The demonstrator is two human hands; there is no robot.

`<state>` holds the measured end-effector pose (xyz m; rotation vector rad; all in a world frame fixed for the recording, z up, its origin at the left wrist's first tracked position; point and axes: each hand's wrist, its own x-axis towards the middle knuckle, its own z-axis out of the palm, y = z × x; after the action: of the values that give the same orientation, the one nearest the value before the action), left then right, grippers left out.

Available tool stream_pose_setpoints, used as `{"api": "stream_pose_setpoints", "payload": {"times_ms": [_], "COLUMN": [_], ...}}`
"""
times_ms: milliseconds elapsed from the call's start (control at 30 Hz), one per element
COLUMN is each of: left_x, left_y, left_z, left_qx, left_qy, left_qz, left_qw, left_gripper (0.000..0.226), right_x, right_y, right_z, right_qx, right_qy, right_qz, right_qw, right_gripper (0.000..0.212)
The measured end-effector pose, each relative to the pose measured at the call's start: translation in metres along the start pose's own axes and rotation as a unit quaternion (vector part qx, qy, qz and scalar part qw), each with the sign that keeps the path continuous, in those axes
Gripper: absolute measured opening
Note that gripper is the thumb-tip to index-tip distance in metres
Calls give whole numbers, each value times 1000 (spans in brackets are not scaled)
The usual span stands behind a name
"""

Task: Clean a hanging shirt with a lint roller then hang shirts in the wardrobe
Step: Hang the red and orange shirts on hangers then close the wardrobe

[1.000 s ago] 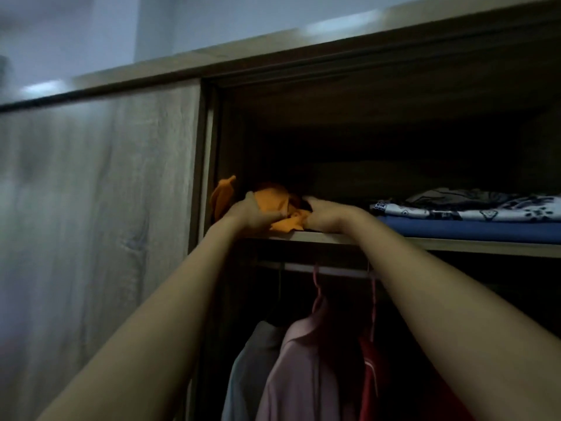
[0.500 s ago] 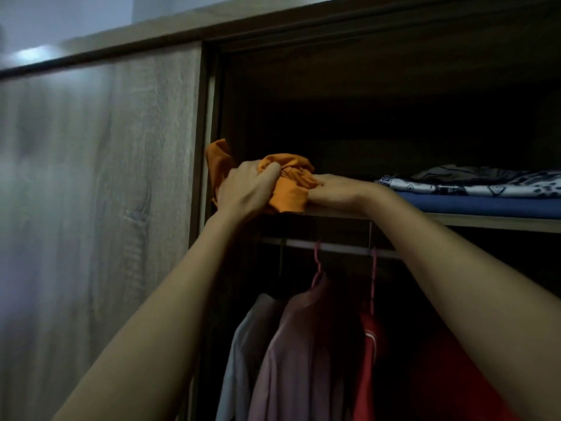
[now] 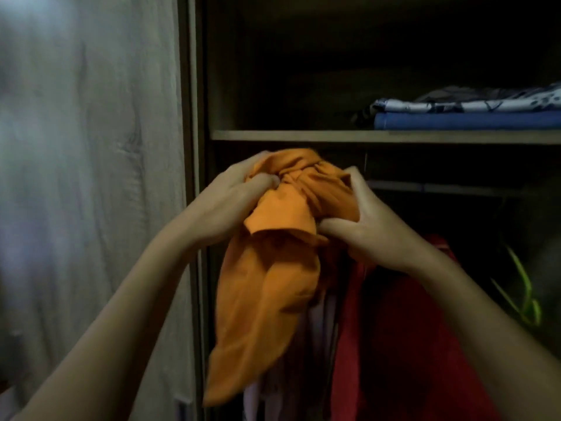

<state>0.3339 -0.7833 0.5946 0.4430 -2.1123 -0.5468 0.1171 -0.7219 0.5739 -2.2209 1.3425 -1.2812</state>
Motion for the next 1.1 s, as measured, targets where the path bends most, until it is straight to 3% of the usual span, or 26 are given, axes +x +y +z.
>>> {"api": "stream_pose_setpoints", "payload": {"times_ms": [167,267,367,567,700,833,1000,1100], "left_x": [-17,-16,-17,-24,-28,-31,-33,-32], "left_y": [-34,-53,-74,-88,-94,-100,-95,-96], "left_z": [22,36,49,72,67,56,62,60], "left_qx": [90,123,118,-20,-44,-104,-123,-71], "left_qy": [-104,-105,-95,-10,63,63,143,196], "left_qz": [-75,-102,-130,-197,-206,-252,-226,-230], "left_qw": [988,982,980,980,976,960,956,950], "left_gripper": [22,26,36,42,43,40,37,33], "right_x": [-33,-47,-58,-78,-86,-92,-92,-94], "right_y": [52,72,81,92,101,103,100,92], "right_z": [6,4,1,-10,-22,-32,-41,-44], "right_qx": [50,91,116,137,183,256,356,442], "right_qy": [-31,-79,-73,-59,24,98,159,152], "right_qz": [94,154,185,239,232,231,256,249], "right_qw": [994,981,973,960,955,934,885,848], "right_gripper": [42,33,23,28,22,19,29,24]}}
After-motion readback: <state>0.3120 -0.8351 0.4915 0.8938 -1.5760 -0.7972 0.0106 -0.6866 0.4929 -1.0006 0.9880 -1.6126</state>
